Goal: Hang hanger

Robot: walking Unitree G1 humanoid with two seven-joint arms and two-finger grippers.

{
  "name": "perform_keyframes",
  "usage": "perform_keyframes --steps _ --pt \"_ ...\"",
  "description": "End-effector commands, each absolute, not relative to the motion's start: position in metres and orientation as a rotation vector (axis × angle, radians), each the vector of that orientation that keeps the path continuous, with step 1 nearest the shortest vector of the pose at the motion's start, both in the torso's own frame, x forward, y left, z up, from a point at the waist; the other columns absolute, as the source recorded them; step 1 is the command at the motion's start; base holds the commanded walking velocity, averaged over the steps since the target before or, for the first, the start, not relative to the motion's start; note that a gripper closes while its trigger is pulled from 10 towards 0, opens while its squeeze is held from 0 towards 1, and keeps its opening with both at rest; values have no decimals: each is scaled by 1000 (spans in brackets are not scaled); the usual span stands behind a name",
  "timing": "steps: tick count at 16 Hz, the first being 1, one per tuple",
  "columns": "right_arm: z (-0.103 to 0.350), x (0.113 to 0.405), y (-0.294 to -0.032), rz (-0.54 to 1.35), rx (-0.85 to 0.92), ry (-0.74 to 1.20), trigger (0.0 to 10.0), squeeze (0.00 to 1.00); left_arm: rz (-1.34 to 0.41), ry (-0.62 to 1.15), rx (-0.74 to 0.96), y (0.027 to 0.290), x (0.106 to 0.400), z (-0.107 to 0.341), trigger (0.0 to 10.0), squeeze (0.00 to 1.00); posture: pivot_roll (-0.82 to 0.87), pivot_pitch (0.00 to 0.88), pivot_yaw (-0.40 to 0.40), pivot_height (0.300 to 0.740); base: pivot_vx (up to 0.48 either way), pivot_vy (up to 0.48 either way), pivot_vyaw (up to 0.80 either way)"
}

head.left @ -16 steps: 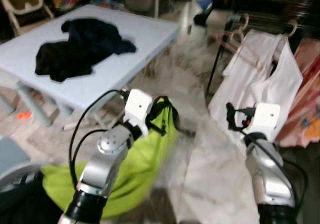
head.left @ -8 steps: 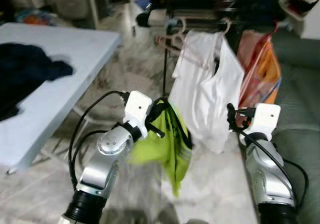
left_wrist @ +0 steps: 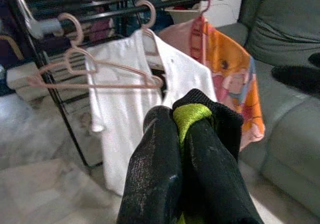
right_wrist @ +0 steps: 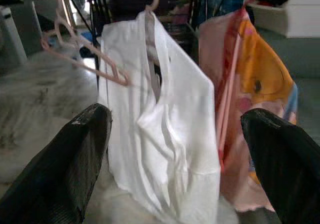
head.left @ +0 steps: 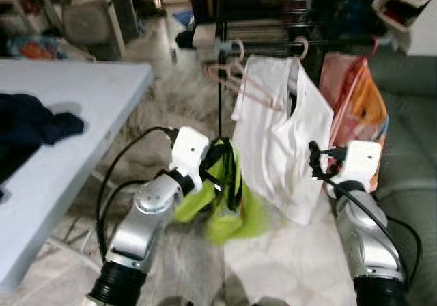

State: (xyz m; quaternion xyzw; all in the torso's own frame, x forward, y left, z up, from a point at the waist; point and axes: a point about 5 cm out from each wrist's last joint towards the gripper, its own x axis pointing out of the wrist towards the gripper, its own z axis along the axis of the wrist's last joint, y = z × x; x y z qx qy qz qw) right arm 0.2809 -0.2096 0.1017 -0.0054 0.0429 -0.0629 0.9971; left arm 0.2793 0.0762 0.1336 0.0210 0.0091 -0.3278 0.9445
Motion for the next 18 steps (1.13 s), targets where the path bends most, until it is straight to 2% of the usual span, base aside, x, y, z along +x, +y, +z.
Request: perform_keyframes --steps 1,14,18 --pt "108 285 -197 -85 -5 56 10000 0 -644 -14 70 84 282 140 10000 0 -27 0 31 740 390 277 0" --pt "113 287 -201 -71 -57 35 10000 0 -646 -10 82 81 281 136 10000 0 -30 0 29 740 393 274 0" --pt "114 288 -203 -74 -72 28 10000 0 -651 -12 82 79 280 136 10000 0 -31 0 27 740 452 0 0"
